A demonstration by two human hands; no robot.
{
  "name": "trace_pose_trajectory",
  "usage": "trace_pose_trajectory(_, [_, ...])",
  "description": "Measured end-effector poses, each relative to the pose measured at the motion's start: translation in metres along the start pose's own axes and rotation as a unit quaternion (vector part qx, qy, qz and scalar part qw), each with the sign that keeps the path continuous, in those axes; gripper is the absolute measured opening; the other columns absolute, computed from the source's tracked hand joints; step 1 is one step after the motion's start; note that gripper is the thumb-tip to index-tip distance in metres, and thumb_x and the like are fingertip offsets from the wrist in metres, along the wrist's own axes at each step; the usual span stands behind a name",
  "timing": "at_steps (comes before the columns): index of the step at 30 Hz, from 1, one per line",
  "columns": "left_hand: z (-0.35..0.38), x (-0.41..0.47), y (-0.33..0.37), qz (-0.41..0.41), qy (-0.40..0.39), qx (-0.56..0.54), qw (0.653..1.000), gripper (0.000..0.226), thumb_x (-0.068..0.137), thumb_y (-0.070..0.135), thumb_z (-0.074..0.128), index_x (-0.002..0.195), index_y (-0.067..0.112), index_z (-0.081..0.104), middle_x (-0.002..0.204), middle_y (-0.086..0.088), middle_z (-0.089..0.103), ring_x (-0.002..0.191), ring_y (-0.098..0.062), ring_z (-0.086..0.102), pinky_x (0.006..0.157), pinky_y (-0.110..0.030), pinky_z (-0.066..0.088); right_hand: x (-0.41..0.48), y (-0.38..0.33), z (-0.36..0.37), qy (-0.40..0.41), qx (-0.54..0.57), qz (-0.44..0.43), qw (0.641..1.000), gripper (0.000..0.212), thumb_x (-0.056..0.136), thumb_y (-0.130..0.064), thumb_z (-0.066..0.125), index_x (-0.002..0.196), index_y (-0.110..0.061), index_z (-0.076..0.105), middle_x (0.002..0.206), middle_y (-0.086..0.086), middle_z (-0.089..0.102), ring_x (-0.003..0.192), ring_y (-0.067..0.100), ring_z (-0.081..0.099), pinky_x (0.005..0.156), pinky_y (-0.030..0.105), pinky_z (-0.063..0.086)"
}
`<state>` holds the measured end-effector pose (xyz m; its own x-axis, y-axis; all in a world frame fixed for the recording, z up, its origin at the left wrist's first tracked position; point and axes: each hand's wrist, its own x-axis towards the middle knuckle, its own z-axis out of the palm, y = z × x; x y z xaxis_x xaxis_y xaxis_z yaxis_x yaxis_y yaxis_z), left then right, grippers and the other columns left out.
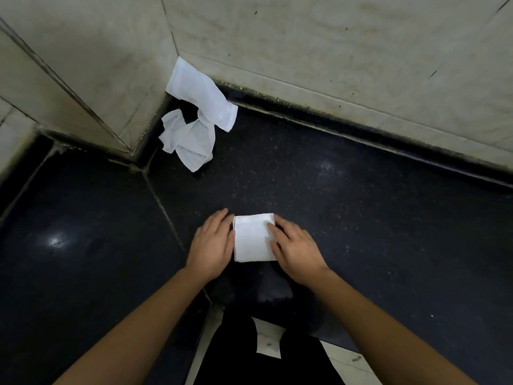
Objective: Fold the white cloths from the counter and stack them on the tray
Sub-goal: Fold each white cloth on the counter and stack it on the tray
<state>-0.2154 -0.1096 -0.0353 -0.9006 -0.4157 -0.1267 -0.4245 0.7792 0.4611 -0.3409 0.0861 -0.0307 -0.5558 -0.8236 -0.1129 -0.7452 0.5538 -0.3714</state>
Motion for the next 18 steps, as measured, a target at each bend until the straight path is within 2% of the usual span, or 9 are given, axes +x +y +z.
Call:
trace_pose_trajectory(1, [0.004,0.001,0.000,0.051,-0.018,0.068,0.996,0.049,0.105,0.031,0.036,0.150,0.012,0.036,0.161,-0.006,0.027,0.149,-0.022,0.023,0.115,-0.042,0.028,0.006,0.001,0.000,-0.059,-0.033,0.000,0.998,0.059,0.106,-0.044,0.027,0.157,-0.014,0.026,0.166,0.009,0.017,0.151,0.028,0.022,0.120,0.048,0.026])
trace_pose_trajectory(2, [0.009,0.004,0.001,0.088,-0.041,0.126,0.987,0.054,0.104,0.035,0.030,0.153,0.011,0.030,0.164,-0.007,0.018,0.151,-0.022,0.014,0.117,-0.045,0.025,0.012,0.001,0.001,-0.106,-0.064,0.000,0.992,0.065,0.106,-0.048,0.022,0.160,-0.014,0.009,0.168,0.008,-0.002,0.154,0.027,0.001,0.124,0.047,0.010])
trace_pose_trajectory(3, [0.013,0.005,0.001,0.110,-0.066,0.169,0.977,0.059,0.102,0.039,0.025,0.154,0.010,0.025,0.165,-0.008,0.012,0.152,-0.022,0.010,0.118,-0.048,0.024,0.018,0.001,0.004,-0.129,-0.093,-0.010,0.987,0.069,0.105,-0.051,0.018,0.159,-0.013,-0.003,0.166,0.007,-0.013,0.153,0.027,-0.011,0.125,0.048,0.002])
trace_pose_trajectory(4, [0.017,0.006,-0.001,0.119,-0.091,0.197,0.969,0.063,0.101,0.043,0.021,0.154,0.009,0.024,0.165,-0.009,0.009,0.152,-0.023,0.008,0.118,-0.050,0.024,0.022,0.001,0.009,-0.142,-0.118,-0.024,0.983,0.071,0.105,-0.053,0.015,0.158,-0.013,-0.009,0.166,0.008,-0.017,0.153,0.028,-0.015,0.125,0.050,0.000])
trace_pose_trajectory(7, [0.030,0.005,-0.013,0.121,-0.126,0.225,0.958,0.068,0.101,0.048,0.015,0.155,0.007,0.023,0.164,-0.009,0.009,0.151,-0.024,0.014,0.118,-0.052,0.024,0.025,0.008,0.025,-0.165,-0.141,-0.021,0.976,0.079,0.100,-0.063,0.009,0.157,-0.012,-0.013,0.166,0.007,-0.014,0.154,0.028,-0.011,0.124,0.053,0.004])
trace_pose_trajectory(9, [0.034,0.004,-0.020,0.124,-0.126,0.227,0.958,0.068,0.102,0.048,0.015,0.155,0.007,0.018,0.164,-0.009,0.008,0.151,-0.025,0.014,0.119,-0.052,0.018,0.025,0.015,0.031,-0.157,-0.134,-0.018,0.978,0.082,0.098,-0.067,0.006,0.158,-0.012,-0.009,0.167,0.005,-0.011,0.154,0.027,-0.007,0.124,0.053,0.003])
trace_pose_trajectory(13, [0.035,0.006,-0.024,0.127,-0.143,0.219,0.957,0.068,0.103,0.050,0.011,0.156,0.007,0.011,0.165,-0.010,0.007,0.151,-0.026,0.011,0.118,-0.051,0.011,0.027,0.018,0.032,-0.172,-0.130,-0.031,0.976,0.084,0.097,-0.069,0.004,0.158,-0.014,-0.011,0.167,0.004,-0.014,0.154,0.026,-0.011,0.124,0.053,0.000])
trace_pose_trajectory(16, [0.031,0.003,-0.022,0.125,-0.145,0.210,0.959,0.068,0.103,0.051,0.004,0.155,0.008,0.013,0.164,-0.011,0.010,0.150,-0.028,0.017,0.117,-0.051,0.014,0.025,0.016,0.028,-0.174,-0.127,-0.030,0.976,0.083,0.098,-0.069,0.009,0.157,-0.015,-0.015,0.165,0.003,-0.020,0.153,0.026,-0.015,0.123,0.054,0.002])
trace_pose_trajectory(18, [0.028,0.003,-0.018,0.120,-0.140,0.192,0.964,0.067,0.104,0.051,0.010,0.155,0.009,0.015,0.164,-0.012,0.010,0.149,-0.029,0.022,0.119,-0.050,0.019,0.021,0.011,0.021,-0.158,-0.103,-0.005,0.982,0.085,0.098,-0.070,0.016,0.159,-0.015,-0.009,0.166,0.006,-0.019,0.153,0.028,-0.015,0.124,0.052,0.003])
